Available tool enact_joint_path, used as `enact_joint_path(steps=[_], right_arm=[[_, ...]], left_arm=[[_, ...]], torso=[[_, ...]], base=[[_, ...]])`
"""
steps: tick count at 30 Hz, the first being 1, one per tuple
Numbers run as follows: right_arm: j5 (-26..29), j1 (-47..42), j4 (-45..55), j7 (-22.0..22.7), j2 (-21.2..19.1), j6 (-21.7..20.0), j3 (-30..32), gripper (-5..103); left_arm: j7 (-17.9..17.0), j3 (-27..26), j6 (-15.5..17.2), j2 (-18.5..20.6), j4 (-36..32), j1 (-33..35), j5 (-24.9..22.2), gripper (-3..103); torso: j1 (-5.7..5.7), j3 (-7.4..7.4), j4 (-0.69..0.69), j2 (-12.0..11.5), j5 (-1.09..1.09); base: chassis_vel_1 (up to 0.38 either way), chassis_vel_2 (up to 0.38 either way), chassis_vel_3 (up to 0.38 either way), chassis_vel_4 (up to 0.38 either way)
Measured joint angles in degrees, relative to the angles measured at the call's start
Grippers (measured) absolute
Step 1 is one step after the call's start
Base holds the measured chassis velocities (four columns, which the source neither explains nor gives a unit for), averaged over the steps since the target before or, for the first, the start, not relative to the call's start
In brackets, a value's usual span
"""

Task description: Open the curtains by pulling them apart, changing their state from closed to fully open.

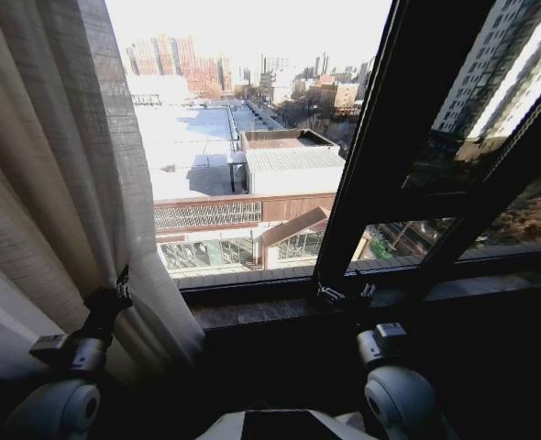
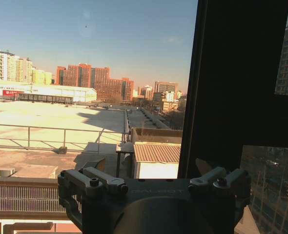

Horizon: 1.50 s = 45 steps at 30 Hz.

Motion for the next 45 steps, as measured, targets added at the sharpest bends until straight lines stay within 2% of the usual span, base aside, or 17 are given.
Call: enact_joint_path(steps=[20,27,30,31,35,37,39,41,42,44,45], right_arm=[[-0.45,0.32,-0.64,-0.38,-0.07,0.05,-0.43,100],[-0.37,0.59,-1.0,-0.67,-0.42,0.13,-0.56,100],[-0.27,0.91,-1.41,-0.83,-0.64,0.18,-0.62,100],[-0.27,0.91,-1.41,-0.83,-0.64,0.18,-0.62,100],[-0.23,1.24,-1.98,-0.97,-0.71,0.24,-1.08,100],[-0.22,1.37,-2.11,-1.01,-0.75,0.26,-1.34,100],[-0.2,1.72,-2.49,-1.17,-0.76,0.28,-1.97,100],[-0.2,1.83,-2.65,-1.27,-0.72,0.28,-2.25,100],[-0.2,1.9,-2.8,-1.35,-0.64,0.29,-2.53,100],[-0.21,1.99,-3.05,-1.52,-0.44,0.31,-3.11,100],[-0.23,1.98,-3.17,-1.64,-0.31,0.32,-3.39,100]], left_arm=[[-0.11,-0.43,0.02,-0.19,0.94,-0.87,-0.43,0],[-0.32,-6.95,0.25,1.63,4.46,-2.75,-5.08,0],[-1.07,-12.11,0.18,2.56,7.62,-3.33,-8.07,0],[-1.07,-12.11,0.18,2.56,7.62,-3.33,-8.07,0],[-2.17,-19.1,-0.01,4.06,12.92,-4.08,-10.99,0],[-2.53,-20.86,-0.11,4.65,14.52,-4.24,-11.74,0],[-4.5,-24.88,-0.12,6.01,18.18,-5.05,-12.53,0],[-5.63,-25.94,-0.07,6.39,19.38,-5.39,-12.58,0],[-7.38,-27.11,0.18,6.81,20.65,-5.85,-12.58,0],[-12.81,-28.81,1.1,7.82,23.08,-7.16,-12.29,0],[-17.05,-29.35,1.53,8.51,24.62,-8.19,-11.7,0]], torso=[[0.0,0.0,0.0,0.0,0.02],[0.01,0.0,0.0,0.0,-0.01],[0.0,0.0,0.0,0.0,0.0],[0.0,0.0,0.0,0.0,0.0],[0.01,0.0,0.0,0.0,0.01],[0.01,0.0,0.0,0.0,0.01],[0.01,0.0,0.01,0.0,0.0],[0.01,-0.01,0.01,0.0,-0.01],[0.01,0.0,0.01,0.0,-0.01],[0.01,0.0,0.02,0.0,-0.01],[0.01,0.0,0.01,0.0,0.0]], base=[[0.068,0.065,-0.073,-0.064],[0.0,0.0,0.0,0.0],[0.0,0.0,0.0,0.0],[0.0,0.0,0.0,0.0],[0.0,0.0,0.0,0.0],[0.0,0.0,0.0,0.0],[0.0,0.0,0.0,0.0],[0.0,0.0,0.0,0.0],[0.0,0.0,0.0,0.0],[0.0,0.0,0.0,0.0],[0.0,0.0,0.0,0.0]])
